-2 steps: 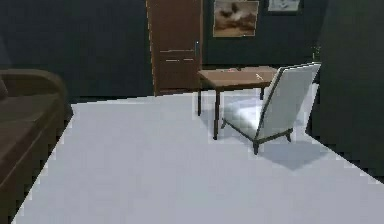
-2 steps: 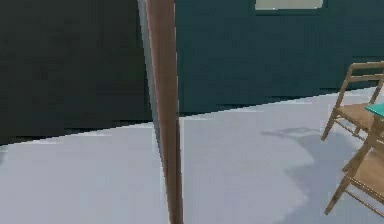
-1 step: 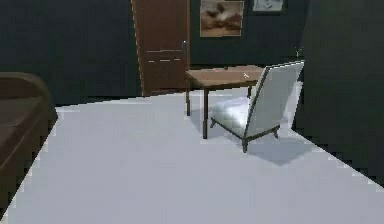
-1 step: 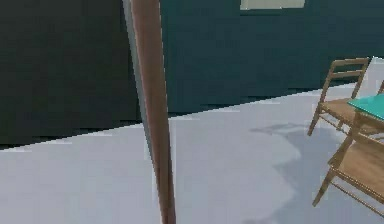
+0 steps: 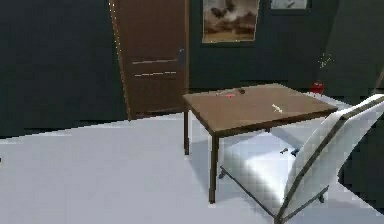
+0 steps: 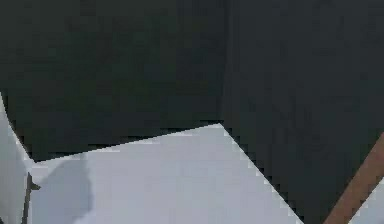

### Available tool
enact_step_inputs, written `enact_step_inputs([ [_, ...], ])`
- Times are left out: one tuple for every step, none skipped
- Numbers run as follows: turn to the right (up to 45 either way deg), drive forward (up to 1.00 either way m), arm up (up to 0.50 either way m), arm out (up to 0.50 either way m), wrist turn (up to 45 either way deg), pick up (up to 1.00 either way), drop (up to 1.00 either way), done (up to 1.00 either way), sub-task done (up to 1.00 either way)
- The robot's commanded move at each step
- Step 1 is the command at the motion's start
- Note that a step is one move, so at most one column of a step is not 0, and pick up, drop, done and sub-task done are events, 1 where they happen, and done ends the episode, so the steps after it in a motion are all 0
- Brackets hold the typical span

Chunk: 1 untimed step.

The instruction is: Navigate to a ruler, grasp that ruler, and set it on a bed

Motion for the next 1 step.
enact_step_inputs([
  [0.0,0.85,0.0,0.0,0.0,0.0,0.0,0.0,0.0],
])
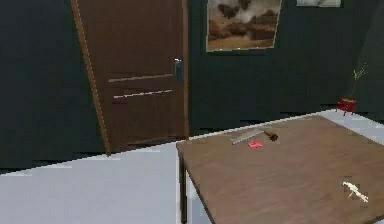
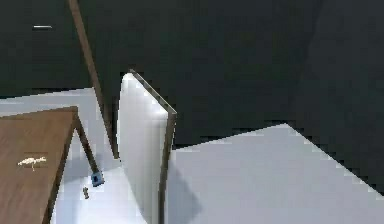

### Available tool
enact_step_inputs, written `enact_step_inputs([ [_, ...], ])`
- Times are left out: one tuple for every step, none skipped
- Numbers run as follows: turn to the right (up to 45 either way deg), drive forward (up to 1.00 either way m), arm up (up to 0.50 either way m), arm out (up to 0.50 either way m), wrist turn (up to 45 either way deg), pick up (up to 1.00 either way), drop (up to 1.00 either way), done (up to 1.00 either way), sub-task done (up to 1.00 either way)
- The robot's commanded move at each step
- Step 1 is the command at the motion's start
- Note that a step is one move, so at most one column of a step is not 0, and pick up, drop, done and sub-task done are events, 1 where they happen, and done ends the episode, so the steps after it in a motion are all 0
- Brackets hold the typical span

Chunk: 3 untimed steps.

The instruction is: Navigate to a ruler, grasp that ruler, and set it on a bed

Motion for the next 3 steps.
enact_step_inputs([
  [-45.0,0.0,0.0,0.0,0.0,0.0,0.0,0.0,0.0],
  [-30.0,0.0,0.0,0.0,0.0,0.0,0.0,0.0,0.0],
  [-3.0,0.0,0.0,0.0,0.0,0.0,0.0,0.0,0.0],
])
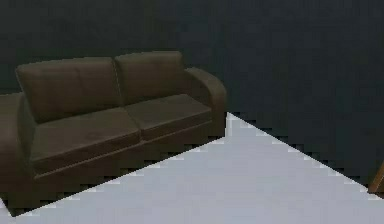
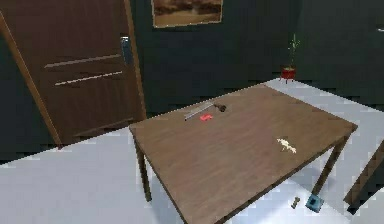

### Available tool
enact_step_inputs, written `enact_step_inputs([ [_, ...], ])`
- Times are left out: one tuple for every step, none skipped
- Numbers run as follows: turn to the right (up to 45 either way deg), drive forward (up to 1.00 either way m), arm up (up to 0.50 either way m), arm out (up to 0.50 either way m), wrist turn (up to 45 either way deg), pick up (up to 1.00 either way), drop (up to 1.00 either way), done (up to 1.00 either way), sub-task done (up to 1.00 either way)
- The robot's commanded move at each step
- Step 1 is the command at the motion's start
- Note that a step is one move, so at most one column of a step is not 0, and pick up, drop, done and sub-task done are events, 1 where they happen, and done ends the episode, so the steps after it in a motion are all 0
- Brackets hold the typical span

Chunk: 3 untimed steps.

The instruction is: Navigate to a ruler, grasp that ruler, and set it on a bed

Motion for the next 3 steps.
enact_step_inputs([
  [45.0,0.0,0.0,0.0,0.0,0.0,0.0,0.0,0.0],
  [15.0,0.0,0.0,0.0,0.0,0.0,0.0,0.0,0.0],
  [0.0,1.0,0.0,0.0,0.0,0.0,0.0,0.0,0.0],
])
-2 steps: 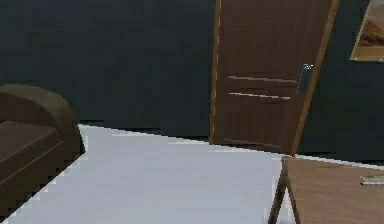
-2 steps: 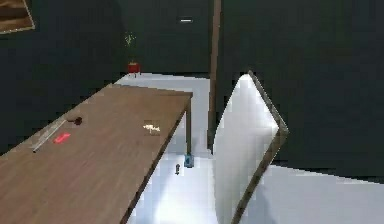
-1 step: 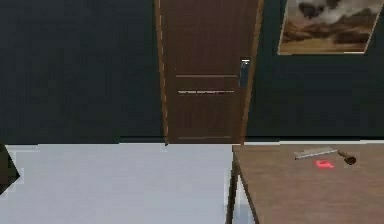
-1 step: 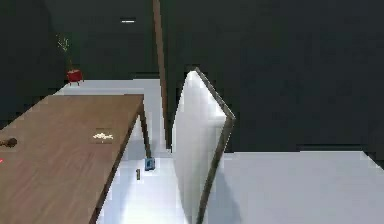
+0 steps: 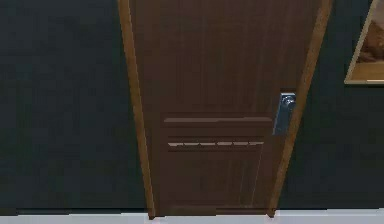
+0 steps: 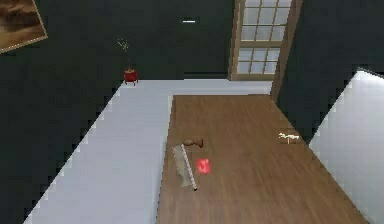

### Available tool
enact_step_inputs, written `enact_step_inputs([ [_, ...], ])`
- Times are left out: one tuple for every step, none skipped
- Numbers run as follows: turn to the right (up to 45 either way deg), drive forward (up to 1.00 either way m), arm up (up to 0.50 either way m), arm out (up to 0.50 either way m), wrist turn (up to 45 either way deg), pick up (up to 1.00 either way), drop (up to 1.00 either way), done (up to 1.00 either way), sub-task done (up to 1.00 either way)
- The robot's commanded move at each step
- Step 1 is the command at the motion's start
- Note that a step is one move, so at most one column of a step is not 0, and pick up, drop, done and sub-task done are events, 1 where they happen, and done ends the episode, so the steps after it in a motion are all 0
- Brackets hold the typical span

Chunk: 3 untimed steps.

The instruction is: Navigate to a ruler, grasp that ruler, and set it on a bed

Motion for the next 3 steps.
enact_step_inputs([
  [0.0,0.15,0.0,0.0,0.0,0.0,0.0,0.0,0.0],
  [42.0,0.0,0.0,0.0,0.0,0.0,0.0,0.0,0.0],
  [0.0,0.15,0.0,0.0,0.0,0.0,0.0,0.0,0.0],
])
